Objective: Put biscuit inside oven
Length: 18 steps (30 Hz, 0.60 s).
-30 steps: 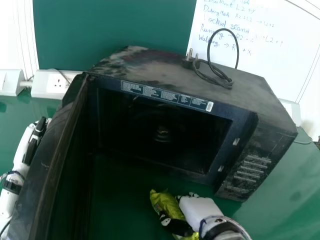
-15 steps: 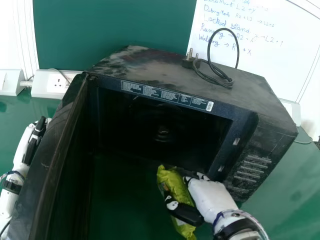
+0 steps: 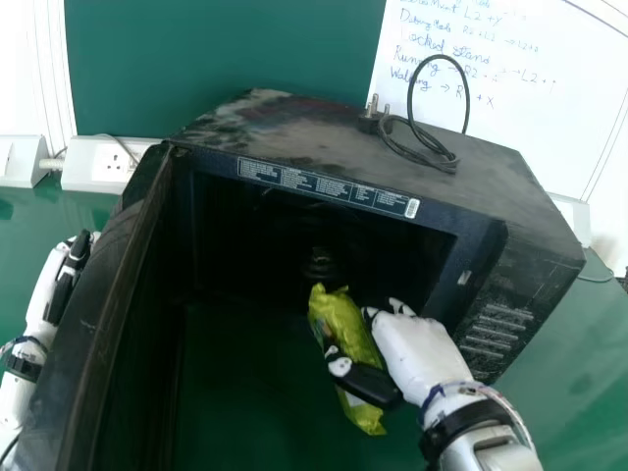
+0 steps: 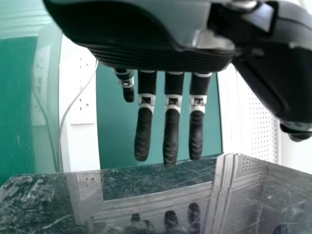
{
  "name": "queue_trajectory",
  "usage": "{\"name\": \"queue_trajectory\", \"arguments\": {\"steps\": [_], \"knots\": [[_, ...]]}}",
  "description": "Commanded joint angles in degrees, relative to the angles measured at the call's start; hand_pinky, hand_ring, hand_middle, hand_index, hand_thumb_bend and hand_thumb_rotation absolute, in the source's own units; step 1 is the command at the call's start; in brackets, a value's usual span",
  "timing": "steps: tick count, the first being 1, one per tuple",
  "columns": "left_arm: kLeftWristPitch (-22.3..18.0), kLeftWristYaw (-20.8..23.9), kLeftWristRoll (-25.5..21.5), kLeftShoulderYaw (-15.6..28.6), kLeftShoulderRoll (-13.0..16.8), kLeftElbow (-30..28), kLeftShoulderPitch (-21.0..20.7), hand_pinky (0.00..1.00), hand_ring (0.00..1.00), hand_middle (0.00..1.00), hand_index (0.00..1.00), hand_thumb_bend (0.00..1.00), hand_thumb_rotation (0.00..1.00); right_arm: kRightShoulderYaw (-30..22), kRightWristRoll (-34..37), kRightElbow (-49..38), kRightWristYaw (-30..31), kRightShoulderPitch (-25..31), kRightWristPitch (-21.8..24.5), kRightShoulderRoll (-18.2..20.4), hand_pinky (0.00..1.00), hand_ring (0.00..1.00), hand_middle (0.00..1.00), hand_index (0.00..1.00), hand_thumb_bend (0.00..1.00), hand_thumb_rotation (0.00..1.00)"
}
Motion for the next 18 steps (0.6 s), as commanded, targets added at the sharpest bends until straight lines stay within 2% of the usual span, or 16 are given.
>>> {"name": "queue_trajectory", "arguments": {"steps": [1, 6, 11, 13, 16, 18], "knots": [[-0.4, -0.3, 0.0, -0.4, 0.0, 0.2, 0.1, 0.29, 0.37, 0.42, 0.48, 0.51, 0.07, 0.4, 0.4, 1.1, -3.1, -1.1, 0.4, 0.8, 0.13, 0.19, 0.47, 0.48, 0.53, 0.0], [-0.1, -0.1, 0.0, -0.4, -0.1, -0.1, 0.2, 0.29, 0.37, 0.42, 0.48, 0.51, 0.07, 1.6, 0.5, 4.8, -6.9, -3.5, 1.0, 1.3, 0.25, 0.28, 0.47, 0.49, 0.53, 0.0], [-0.7, -0.5, 0.1, -0.4, 0.1, 0.3, 0.1, 0.29, 0.37, 0.42, 0.48, 0.51, 0.07, 2.8, 0.4, 8.6, -9.3, -6.6, 2.6, 1.9, 0.14, 0.2, 0.47, 0.49, 0.53, 0.0], [-0.9, -0.7, -0.1, -0.3, 0.1, 0.5, 0.1, 0.29, 0.37, 0.42, 0.48, 0.51, 0.07, 3.4, 0.4, 10.0, -11.2, -7.4, 3.1, 2.2, 0.28, 0.31, 0.44, 0.49, 0.53, 0.0], [-0.8, -0.6, -0.2, -0.2, -0.1, 0.4, 0.2, 0.29, 0.37, 0.42, 0.48, 0.51, 0.07, 4.4, -0.1, 12.5, -12.4, -9.3, 3.7, 2.0, 0.37, 0.36, 0.41, 0.5, 0.53, 0.0], [-0.3, -0.4, -0.2, -0.2, -0.1, 0.1, 0.3, 0.29, 0.37, 0.42, 0.48, 0.51, 0.07, 4.9, 0.5, 14.1, -13.3, -10.6, 3.8, 1.6, 0.3, 0.3, 0.45, 0.49, 0.53, 0.0]]}}
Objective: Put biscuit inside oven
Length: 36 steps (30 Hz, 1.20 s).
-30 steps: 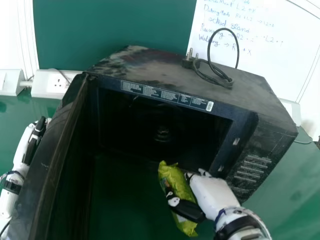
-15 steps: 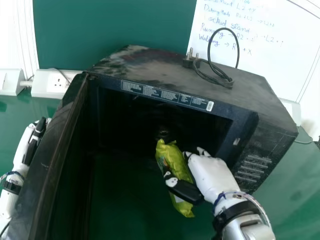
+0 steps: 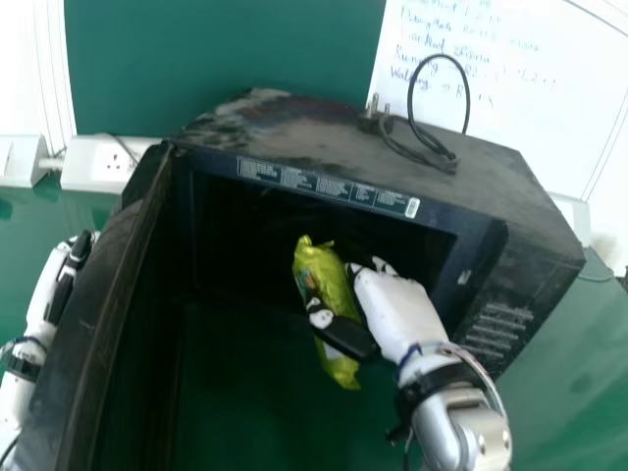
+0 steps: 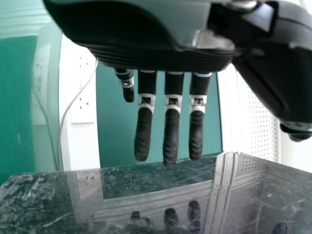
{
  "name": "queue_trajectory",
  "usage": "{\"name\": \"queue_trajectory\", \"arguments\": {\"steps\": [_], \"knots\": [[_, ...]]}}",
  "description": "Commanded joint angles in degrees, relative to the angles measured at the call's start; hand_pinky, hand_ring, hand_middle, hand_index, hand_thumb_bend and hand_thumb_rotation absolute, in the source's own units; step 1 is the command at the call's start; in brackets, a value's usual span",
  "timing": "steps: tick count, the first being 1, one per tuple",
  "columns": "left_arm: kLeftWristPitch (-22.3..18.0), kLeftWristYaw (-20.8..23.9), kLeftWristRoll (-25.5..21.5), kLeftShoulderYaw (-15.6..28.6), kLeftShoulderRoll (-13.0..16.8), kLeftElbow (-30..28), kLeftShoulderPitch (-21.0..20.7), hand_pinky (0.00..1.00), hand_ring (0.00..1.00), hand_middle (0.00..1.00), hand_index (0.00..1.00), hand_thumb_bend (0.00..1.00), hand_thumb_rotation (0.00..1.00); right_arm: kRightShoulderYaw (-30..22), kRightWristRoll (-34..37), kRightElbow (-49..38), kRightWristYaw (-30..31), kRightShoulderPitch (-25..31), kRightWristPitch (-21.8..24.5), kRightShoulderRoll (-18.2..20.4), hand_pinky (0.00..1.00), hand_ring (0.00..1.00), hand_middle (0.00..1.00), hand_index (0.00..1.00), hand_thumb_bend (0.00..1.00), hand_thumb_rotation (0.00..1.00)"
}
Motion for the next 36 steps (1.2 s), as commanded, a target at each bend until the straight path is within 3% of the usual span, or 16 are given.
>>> {"name": "queue_trajectory", "arguments": {"steps": [1, 4, 7, 9, 11, 13, 19, 25, 36], "knots": [[-0.3, -0.1, -0.1, -0.2, -0.1, 0.3, 0.3, 0.29, 0.37, 0.42, 0.48, 0.51, 0.07, 0.6, 0.2, 1.6, -1.7, -2.4, 0.6, -0.2, 0.29, 0.29, 0.46, 0.49, 0.53, 0.0], [-0.4, -0.2, -0.2, -0.3, -0.2, 0.1, 0.3, 0.29, 0.37, 0.42, 0.48, 0.51, 0.07, 1.5, -0.6, 4.0, -2.1, -4.8, 1.5, -0.2, 0.33, 0.31, 0.47, 0.48, 0.53, 0.0], [-0.4, -0.1, -0.3, -0.3, -0.3, 0.1, 0.3, 0.29, 0.37, 0.42, 0.48, 0.51, 0.07, 2.1, 0.3, 6.9, -5.7, -6.5, 1.3, -0.8, 0.33, 0.33, 0.41, 0.5, 0.53, 0.0], [-0.9, -0.2, -0.2, -0.3, -0.2, 0.4, 0.2, 0.28, 0.37, 0.42, 0.48, 0.51, 0.06, 2.6, 0.9, 9.3, -9.2, -7.5, 0.2, -2.0, 0.22, 0.27, 0.46, 0.49, 0.53, 0.0], [-1.1, -0.5, -0.4, -0.2, -0.1, 0.7, 0.1, 0.28, 0.37, 0.42, 0.48, 0.51, 0.06, 2.9, 1.5, 11.4, -11.6, -8.5, 0.2, -2.5, 0.2, 0.25, 0.47, 0.48, 0.53, 0.0], [-1.0, -0.4, -0.4, -0.2, -0.1, 0.6, 0.2, 0.28, 0.36, 0.42, 0.48, 0.51, 0.07, 3.0, 3.1, 13.2, -14.3, -9.3, 0.0, -2.9, 0.26, 0.28, 0.43, 0.49, 0.53, 0.0], [-0.6, 0.3, 0.3, -0.4, -0.1, -0.4, 0.5, 0.28, 0.36, 0.41, 0.48, 0.51, 0.07, 4.0, 7.4, 20.1, -21.7, -12.1, -1.6, -5.3, 0.27, 0.27, 0.47, 0.48, 0.53, 0.0], [-0.5, 0.5, 0.3, -0.3, -0.2, -0.6, 0.6, 0.29, 0.36, 0.42, 0.48, 0.51, 0.07, 6.3, 8.4, 26.9, -25.7, -16.2, -1.3, -7.1, 0.31, 0.3, 0.4, 0.5, 0.53, 0.0], [-0.3, 0.3, 0.0, -0.4, -0.2, -0.8, 0.6, 0.28, 0.36, 0.41, 0.48, 0.51, 0.06, 9.6, 11.9, 37.6, -33.0, -22.0, -3.4, -10.9, 0.39, 0.38, 0.44, 0.5, 0.53, 0.0]]}}
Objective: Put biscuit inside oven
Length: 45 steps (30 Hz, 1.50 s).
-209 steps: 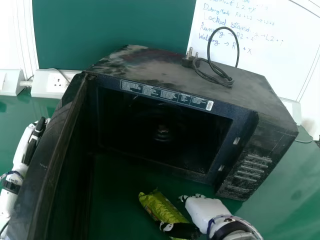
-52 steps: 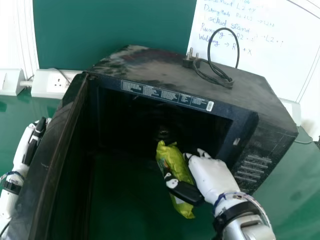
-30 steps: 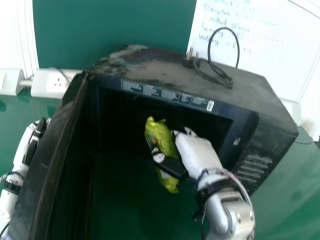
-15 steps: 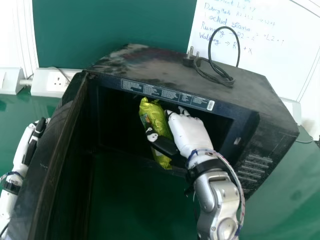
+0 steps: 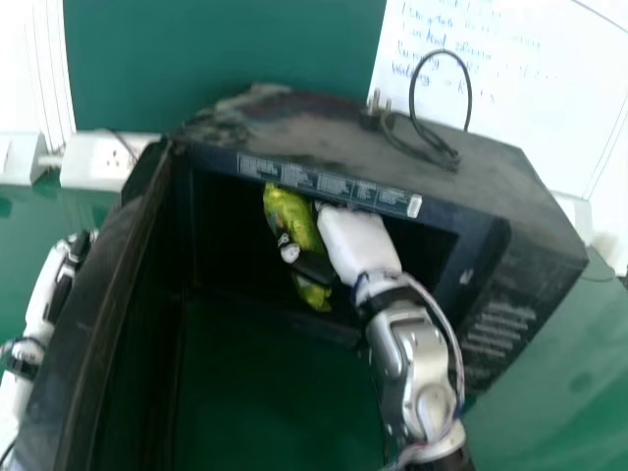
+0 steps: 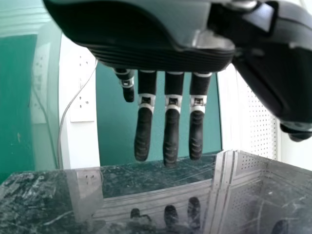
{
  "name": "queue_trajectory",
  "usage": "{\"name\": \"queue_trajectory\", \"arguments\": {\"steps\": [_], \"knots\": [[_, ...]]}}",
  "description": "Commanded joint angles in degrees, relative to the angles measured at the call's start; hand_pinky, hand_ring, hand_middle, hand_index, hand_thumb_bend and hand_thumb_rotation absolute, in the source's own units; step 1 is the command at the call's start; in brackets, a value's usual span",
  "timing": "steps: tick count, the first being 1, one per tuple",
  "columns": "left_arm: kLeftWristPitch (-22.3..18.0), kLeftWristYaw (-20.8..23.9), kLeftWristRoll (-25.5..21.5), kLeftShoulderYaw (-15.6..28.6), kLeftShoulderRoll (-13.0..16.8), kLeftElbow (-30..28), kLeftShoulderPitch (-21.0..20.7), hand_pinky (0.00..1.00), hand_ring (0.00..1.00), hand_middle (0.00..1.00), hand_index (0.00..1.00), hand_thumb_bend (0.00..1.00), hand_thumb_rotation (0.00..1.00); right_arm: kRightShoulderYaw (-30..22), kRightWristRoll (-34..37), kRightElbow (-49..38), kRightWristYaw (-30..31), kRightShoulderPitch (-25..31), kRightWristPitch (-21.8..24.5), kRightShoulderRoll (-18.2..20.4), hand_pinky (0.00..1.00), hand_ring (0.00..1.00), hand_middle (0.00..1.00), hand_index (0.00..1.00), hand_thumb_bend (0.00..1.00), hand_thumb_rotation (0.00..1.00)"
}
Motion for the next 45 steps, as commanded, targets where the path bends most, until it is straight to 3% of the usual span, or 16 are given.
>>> {"name": "queue_trajectory", "arguments": {"steps": [1, 12, 25, 28, 35, 38, 40, 41, 42, 45], "knots": [[-0.1, 0.1, 0.2, -0.4, -0.1, -0.2, 0.5, 0.28, 0.36, 0.41, 0.48, 0.51, 0.06, 0.9, 0.9, 2.0, -2.4, -2.3, -0.7, -0.8, 0.4, 0.38, 0.44, 0.5, 0.53, 0.0], [0.5, 0.6, 0.5, -0.4, -0.3, -1.1, 0.8, 0.28, 0.36, 0.41, 0.48, 0.51, 0.07, 3.4, 3.8, 14.0, -11.4, -6.9, -3.8, -3.4, 0.4, 0.39, 0.43, 0.5, 0.53, 0.0], [0.3, 0.5, 0.6, -0.4, -0.1, -1.0, 0.9, 0.28, 0.36, 0.42, 0.48, 0.51, 0.07, 7.1, 5.4, 31.6, -21.5, -13.4, -4.0, -4.1, 0.41, 0.4, 0.45, 0.5, 0.53, 0.0], [0.0, 0.3, 0.6, -0.4, 0.0, -0.9, 0.9, 0.28, 0.36, 0.42, 0.48, 0.51, 0.07, 7.7, 6.2, 35.0, -23.3, -14.6, -4.5, -4.1, 0.37, 0.36, 0.43, 0.51, 0.53, 0.0], [0.3, 0.2, 0.3, -0.4, -0.1, -0.9, 0.9, 0.28, 0.36, 0.42, 0.48, 0.51, 0.07, 9.0, 8.0, 38.0, -24.8, -15.6, -4.7, -4.7, 0.33, 0.33, 0.47, 0.49, 0.53, 0.0], [0.4, 0.3, 0.2, -0.4, -0.2, -1.0, 0.9, 0.28, 0.36, 0.41, 0.48, 0.51, 0.07, 9.1, 9.0, 36.4, -22.8, -15.3, -3.8, -5.0, 0.3, 0.3, 0.47, 0.49, 0.53, 0.0], [0.5, 0.1, -0.1, -0.3, -0.2, -1.0, 0.8, 0.28, 0.36, 0.41, 0.48, 0.51, 0.06, 9.1, 9.8, 33.2, -18.5, -14.7, -2.5, -5.5, 0.38, 0.39, 0.48, 0.49, 0.53, 0.0], [0.5, 0.0, -0.1, -0.3, -0.2, -0.9, 0.8, 0.28, 0.36, 0.41, 0.48, 0.51, 0.06, 9.1, 10.0, 31.5, -16.0, -14.3, -1.8, -5.8, 0.43, 0.45, 0.48, 0.61, 0.55, 0.0], [0.4, 0.1, 0.0, -0.3, -0.2, -0.8, 0.8, 0.28, 0.36, 0.41, 0.48, 0.51, 0.07, 9.2, 10.1, 29.8, -13.7, -14.0, -1.1, -6.2, 0.52, 0.54, 0.58, 0.71, 0.7, 0.18], [0.4, 0.3, 0.3, -0.3, -0.1, -0.7, 0.7, 0.28, 0.36, 0.41, 0.48, 0.51, 0.07, 9.7, 9.9, 24.2, -6.0, -12.8, 1.9, -7.2, 0.66, 0.69, 0.72, 0.82, 0.83, 0.43]]}}
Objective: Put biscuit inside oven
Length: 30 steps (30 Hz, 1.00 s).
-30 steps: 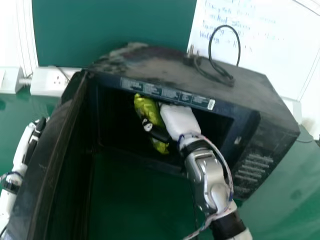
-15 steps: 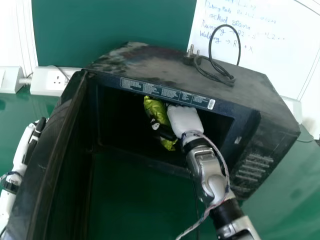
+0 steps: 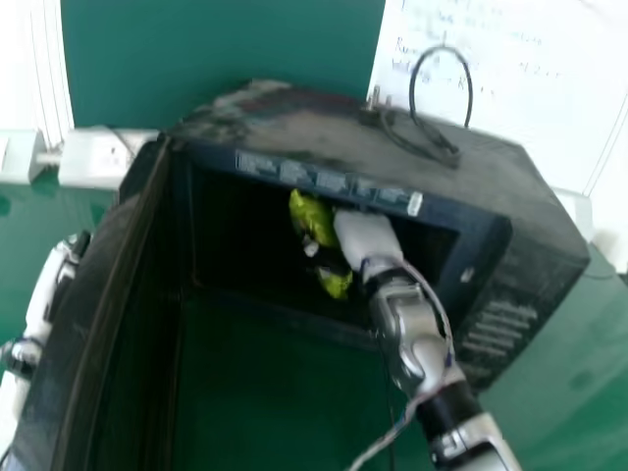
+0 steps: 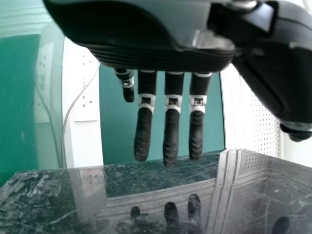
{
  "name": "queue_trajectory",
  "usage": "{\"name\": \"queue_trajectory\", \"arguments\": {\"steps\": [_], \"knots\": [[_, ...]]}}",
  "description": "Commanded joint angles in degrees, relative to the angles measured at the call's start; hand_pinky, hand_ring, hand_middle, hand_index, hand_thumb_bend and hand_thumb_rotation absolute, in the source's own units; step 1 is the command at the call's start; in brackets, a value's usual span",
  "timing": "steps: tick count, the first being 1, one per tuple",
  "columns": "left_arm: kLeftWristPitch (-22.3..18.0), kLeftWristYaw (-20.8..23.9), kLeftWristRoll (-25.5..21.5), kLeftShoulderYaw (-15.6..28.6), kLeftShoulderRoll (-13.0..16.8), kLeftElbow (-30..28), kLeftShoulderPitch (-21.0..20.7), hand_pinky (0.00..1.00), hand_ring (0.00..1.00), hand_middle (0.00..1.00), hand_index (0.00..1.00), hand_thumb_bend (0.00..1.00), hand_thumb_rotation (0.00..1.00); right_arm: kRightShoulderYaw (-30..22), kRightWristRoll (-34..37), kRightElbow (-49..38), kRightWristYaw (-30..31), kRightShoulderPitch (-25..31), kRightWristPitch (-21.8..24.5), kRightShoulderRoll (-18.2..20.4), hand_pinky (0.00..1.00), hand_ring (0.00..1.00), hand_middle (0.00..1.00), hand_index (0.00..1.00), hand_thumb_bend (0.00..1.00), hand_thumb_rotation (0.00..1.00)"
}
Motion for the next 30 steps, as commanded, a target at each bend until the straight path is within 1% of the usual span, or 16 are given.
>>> {"name": "queue_trajectory", "arguments": {"steps": [1, 2, 3, 4, 5, 9, 12, 17, 21, 23, 26, 28, 30], "knots": [[0.0, 0.3, 0.3, -0.3, -0.1, -0.5, 0.6, 0.28, 0.36, 0.41, 0.48, 0.51, 0.07, 0.8, -0.1, -4.2, 5.3, 1.3, 2.0, -1.3, 0.69, 0.73, 0.77, 0.85, 0.85, 0.52], [0.2, 0.4, 0.2, -0.3, -0.2, -0.7, 0.6, 0.28, 0.36, 0.41, 0.48, 0.51, 0.07, 1.0, -0.4, -5.9, 7.8, 1.7, 3.2, -1.6, 0.7, 0.75, 0.79, 0.86, 0.86, 0.57], [0.3, 0.4, 0.2, -0.3, -0.2, -0.8, 0.6, 0.28, 0.36, 0.41, 0.48, 0.51, 0.07, 1.1, -0.6, -7.2, 9.4, 2.0, 4.0, -1.8, 0.72, 0.78, 0.82, 0.87, 0.88, 0.66], [-0.4, 0.0, 0.1, -0.3, 0.0, -0.2, 0.5, 0.28, 0.36, 0.41, 0.48, 0.51, 0.07, 1.1, -0.9, -9.0, 11.3, 2.6, 5.4, -1.8, 0.73, 0.79, 0.83, 0.88, 0.88, 0.7], [-0.6, -0.4, -0.2, -0.2, 0.0, 0.1, 0.4, 0.28, 0.36, 0.41, 0.48, 0.51, 0.07, 1.1, -1.1, -10.6, 12.9, 3.2, 6.7, -1.8, 0.75, 0.85, 0.89, 0.91, 0.92, 0.76], [-0.6, -0.7, -0.8, -0.1, -0.1, 0.7, 0.3, 0.28, 0.36, 0.41, 0.48, 0.51, 0.07, 0.9, -2.2, -17.3, 17.6, 5.6, 10.2, -2.2, 0.79, 0.93, 0.98, 0.99, 0.99, 0.88], [-0.9, -0.7, -0.6, 0.0, 0.0, 1.0, 0.2, 0.28, 0.36, 0.41, 0.48, 0.51, 0.07, 0.8, -3.5, -22.0, 20.4, 7.4, 11.8, -2.9, 0.81, 0.95, 1.0, 1.0, 1.0, 0.92], [-0.7, -0.8, -0.9, 0.0, -0.1, 1.0, 0.2, 0.28, 0.36, 0.42, 0.48, 0.51, 0.07, -0.1, -4.7, -29.5, 24.8, 10.4, 13.0, -4.1, 0.83, 0.97, 1.0, 1.0, 0.98, 0.93], [-1.0, -0.7, -0.4, -0.1, 0.1, 1.3, 0.1, 0.28, 0.36, 0.42, 0.48, 0.51, 0.07, -1.3, -4.8, -35.3, 27.8, 12.9, 12.9, -5.4, 0.85, 0.97, 1.0, 1.0, 0.95, 0.93], [-0.8, -0.7, -0.6, 0.0, 0.0, 1.3, 0.1, 0.28, 0.36, 0.42, 0.48, 0.51, 0.07, -2.2, -4.6, -38.2, 29.2, 14.4, 13.0, -5.9, 0.86, 0.98, 1.0, 1.0, 0.94, 0.92], [-1.5, -0.8, -0.3, 0.0, 0.2, 1.8, 0.0, 0.28, 0.36, 0.42, 0.48, 0.51, 0.07, -3.5, -4.5, -42.5, 31.6, 16.4, 13.0, -6.6, 0.86, 0.98, 1.0, 1.0, 0.94, 0.92], [-2.1, -0.9, -0.3, 0.0, 0.2, 2.2, -0.1, 0.28, 0.36, 0.42, 0.48, 0.51, 0.07, -4.2, -4.9, -45.5, 32.9, 17.9, 12.2, -7.5, 0.88, 0.98, 1.0, 1.0, 0.94, 0.93], [-2.2, -0.7, 0.0, -0.1, 0.2, 2.0, -0.1, 0.28, 0.36, 0.42, 0.48, 0.51, 0.07, -5.0, -5.3, -48.4, 33.4, 19.4, 11.2, -8.5, 0.86, 0.97, 1.0, 1.0, 0.95, 0.95]]}}
